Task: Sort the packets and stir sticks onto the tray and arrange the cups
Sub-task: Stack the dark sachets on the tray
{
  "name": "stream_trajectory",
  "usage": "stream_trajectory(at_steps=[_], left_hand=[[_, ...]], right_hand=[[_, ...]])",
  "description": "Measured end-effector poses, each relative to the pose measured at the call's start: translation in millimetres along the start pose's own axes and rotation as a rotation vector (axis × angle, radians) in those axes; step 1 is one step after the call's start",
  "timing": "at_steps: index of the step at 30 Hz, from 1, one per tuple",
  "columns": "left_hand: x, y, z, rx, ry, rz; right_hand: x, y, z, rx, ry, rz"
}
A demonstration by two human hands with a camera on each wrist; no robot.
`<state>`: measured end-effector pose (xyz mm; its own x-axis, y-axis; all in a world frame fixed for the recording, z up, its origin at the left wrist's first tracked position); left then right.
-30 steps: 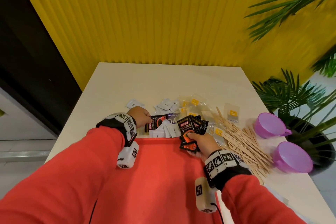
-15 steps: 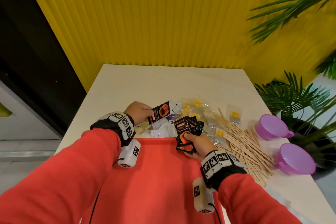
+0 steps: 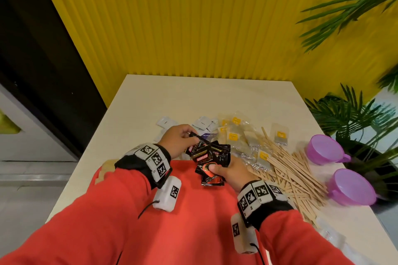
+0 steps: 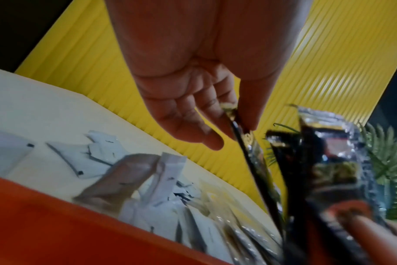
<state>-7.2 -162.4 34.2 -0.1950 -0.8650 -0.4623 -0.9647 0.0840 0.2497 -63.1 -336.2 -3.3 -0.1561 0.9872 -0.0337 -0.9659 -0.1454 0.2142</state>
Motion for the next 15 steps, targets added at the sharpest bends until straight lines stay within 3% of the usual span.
stream_trajectory(at_steps=[8,11,15], left_hand=[[22.9,24.7,-7.9,0.053,-0.104,0.15],[23.3,34.9,-5.5,-0.035,0.115,0.131],[30.9,49.9,16.6,-0.256,0.627,0.177]], right_hand=[[8.2,3.8,-8.1,-0.093,-0.003,-0.025],[8.3,5.0,-14.4,-0.103,0.008,-0.062],[7.6,3.7,-15.2,-0.072,-0.127,-0.145]])
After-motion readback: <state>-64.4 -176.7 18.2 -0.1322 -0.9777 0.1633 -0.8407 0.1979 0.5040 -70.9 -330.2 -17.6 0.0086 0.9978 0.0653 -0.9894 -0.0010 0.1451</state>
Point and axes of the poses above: each hand's wrist, its own y-axis away from the middle knuckle, its own x-axis out of the palm, z = x × y, the point moved 1 cm from there along -y, towards the middle knuckle, and after that the axes turned 8 degrees about -x, right-handed, at the moved point
